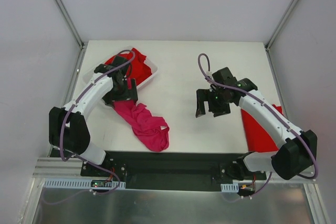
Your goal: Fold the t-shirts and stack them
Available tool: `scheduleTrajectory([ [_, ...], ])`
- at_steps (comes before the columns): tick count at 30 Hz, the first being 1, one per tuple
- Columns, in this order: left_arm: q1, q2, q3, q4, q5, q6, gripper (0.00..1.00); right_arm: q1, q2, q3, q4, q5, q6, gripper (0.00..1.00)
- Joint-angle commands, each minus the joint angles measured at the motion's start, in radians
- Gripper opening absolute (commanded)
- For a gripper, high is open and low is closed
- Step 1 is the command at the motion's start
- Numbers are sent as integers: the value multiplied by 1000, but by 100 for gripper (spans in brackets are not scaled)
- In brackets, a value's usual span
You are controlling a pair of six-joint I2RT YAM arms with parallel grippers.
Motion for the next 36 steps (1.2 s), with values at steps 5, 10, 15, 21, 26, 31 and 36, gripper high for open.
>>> scheduleTrajectory([
  [5, 62, 34, 48, -1, 7, 67, 51, 1, -31, -10, 15, 7, -13, 96],
  [10, 57, -2, 73, 0, 29, 61, 22, 1, -20, -17, 15, 9, -22, 96],
  [15, 54, -35, 56, 5, 9, 51, 0, 1, -12, -21, 23, 6, -25, 96],
  [21, 48, -89, 59, -3, -6, 39, 5, 1, 9, -10, 25, -3, -33, 96],
  [26, 48, -135, 90, -66, -163, 19, 19, 1, 18, -8, 25, -12, -36, 96],
  [31, 57, -57, 42, -29, -189, 33, 38, 1, 29, 1, 17, -20, -44, 96],
  [36, 57, -10, 5, 43, -184, 47, 99, 1, 28, -2, 14, -19, -48, 96],
])
